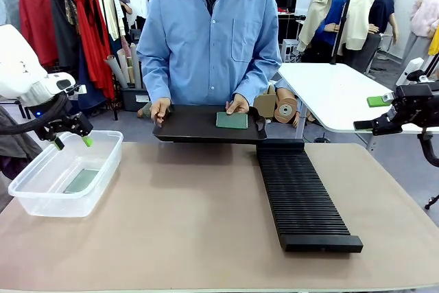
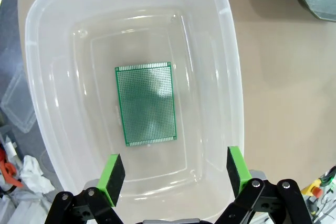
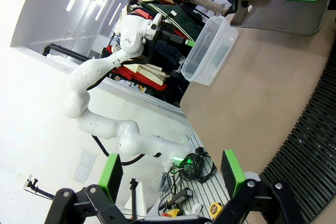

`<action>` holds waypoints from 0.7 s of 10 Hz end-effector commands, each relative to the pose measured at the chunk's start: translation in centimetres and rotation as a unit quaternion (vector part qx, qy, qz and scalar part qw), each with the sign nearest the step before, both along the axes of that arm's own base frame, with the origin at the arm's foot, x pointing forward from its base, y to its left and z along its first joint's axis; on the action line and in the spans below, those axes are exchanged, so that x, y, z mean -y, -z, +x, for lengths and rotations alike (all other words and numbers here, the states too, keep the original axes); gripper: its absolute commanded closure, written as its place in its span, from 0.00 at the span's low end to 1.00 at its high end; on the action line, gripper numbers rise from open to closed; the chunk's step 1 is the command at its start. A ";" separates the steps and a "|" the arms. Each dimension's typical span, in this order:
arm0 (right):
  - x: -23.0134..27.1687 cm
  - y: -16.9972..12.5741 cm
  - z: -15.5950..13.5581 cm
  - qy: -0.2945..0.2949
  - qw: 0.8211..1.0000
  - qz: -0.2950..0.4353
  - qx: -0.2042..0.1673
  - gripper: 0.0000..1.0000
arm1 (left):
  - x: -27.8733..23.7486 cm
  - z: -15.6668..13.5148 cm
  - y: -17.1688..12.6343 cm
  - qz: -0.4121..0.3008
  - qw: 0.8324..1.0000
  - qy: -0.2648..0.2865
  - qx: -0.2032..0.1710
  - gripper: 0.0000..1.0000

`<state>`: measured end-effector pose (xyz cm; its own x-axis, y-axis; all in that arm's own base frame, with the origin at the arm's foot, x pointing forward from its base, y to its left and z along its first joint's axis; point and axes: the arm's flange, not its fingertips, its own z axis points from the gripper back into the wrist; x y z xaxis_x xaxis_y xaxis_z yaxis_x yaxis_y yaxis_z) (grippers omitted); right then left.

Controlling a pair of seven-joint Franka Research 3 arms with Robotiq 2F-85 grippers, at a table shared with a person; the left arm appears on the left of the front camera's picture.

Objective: Sort PCBs into racks and boxes based on the side picked up.
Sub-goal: Pick up the Blank PCB handed by the Human.

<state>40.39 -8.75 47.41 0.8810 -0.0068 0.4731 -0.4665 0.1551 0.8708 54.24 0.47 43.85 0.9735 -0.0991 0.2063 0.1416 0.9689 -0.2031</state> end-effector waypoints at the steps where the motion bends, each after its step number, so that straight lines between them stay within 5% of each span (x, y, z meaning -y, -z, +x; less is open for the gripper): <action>1: -0.1 -0.3 0.0 -0.001 1.000 0.003 -0.002 0.00 | -0.1 0.0 0.0 0.001 1.000 0.000 0.005 0.00; 3: -0.1 -0.3 0.0 -0.001 1.000 0.003 -0.002 0.00 | 0.0 0.0 0.0 0.000 1.000 0.000 0.000 0.00; 5: -0.1 -0.3 0.0 -0.001 1.000 0.003 -0.002 0.00 | -0.6 0.1 -0.2 -0.118 0.991 0.047 -0.039 0.00; 7: -0.1 -0.3 0.0 -0.001 1.000 0.003 -0.002 0.00 | -1.6 1.0 -0.5 -0.249 0.966 0.068 -0.031 0.00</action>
<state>40.39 -8.76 47.41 0.8809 -0.0068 0.4732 -0.4665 0.1551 0.8708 54.23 0.04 44.41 0.9668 -0.1337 0.2177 0.2334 0.8092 -0.5392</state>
